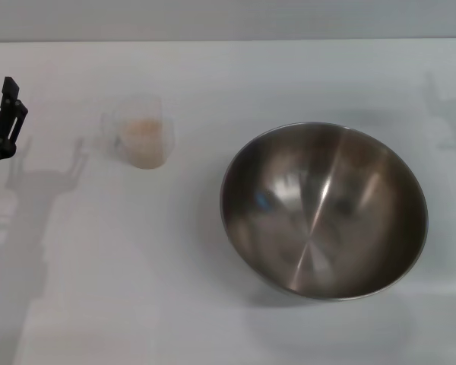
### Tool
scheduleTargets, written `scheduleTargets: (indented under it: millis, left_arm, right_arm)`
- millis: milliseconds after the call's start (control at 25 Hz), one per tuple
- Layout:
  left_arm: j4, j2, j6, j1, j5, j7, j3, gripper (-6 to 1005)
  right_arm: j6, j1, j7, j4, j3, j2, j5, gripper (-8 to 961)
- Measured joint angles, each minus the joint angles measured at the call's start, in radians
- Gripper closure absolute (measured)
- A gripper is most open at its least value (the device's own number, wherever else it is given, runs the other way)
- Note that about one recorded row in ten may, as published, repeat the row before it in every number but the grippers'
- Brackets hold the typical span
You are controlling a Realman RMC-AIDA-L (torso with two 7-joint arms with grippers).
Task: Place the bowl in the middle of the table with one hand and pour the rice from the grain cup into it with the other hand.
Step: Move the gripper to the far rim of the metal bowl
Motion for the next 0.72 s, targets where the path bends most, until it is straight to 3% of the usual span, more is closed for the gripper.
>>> scheduleTargets:
  millis: [200,440,600,720]
  left_arm:
    - [0.0,0.002,-0.001,-0.002,0.0,0.001,0.0,168]
    - [0.002,0.003,0.001,-0.004,0.0,0.006,0.0,168]
    - [0.002,0.003,0.001,-0.004,0.0,0.007,0.0,168]
    - [0.003,0.003,0.001,-0.004,0.0,0.008,-0.001,168]
  right_arm:
    - [0.089,-0.034,0.23,0.114,-0.013,-0.072,-0.21,194]
    - [0.234,-0.078,0.491,0.331,-0.014,-0.201,-0.496,201]
    - [0.408,-0.091,0.549,0.502,-0.09,-0.301,-0.513,205]
    - [0.56,-0.097,0.564,0.644,-0.128,-0.356,-0.514,209]
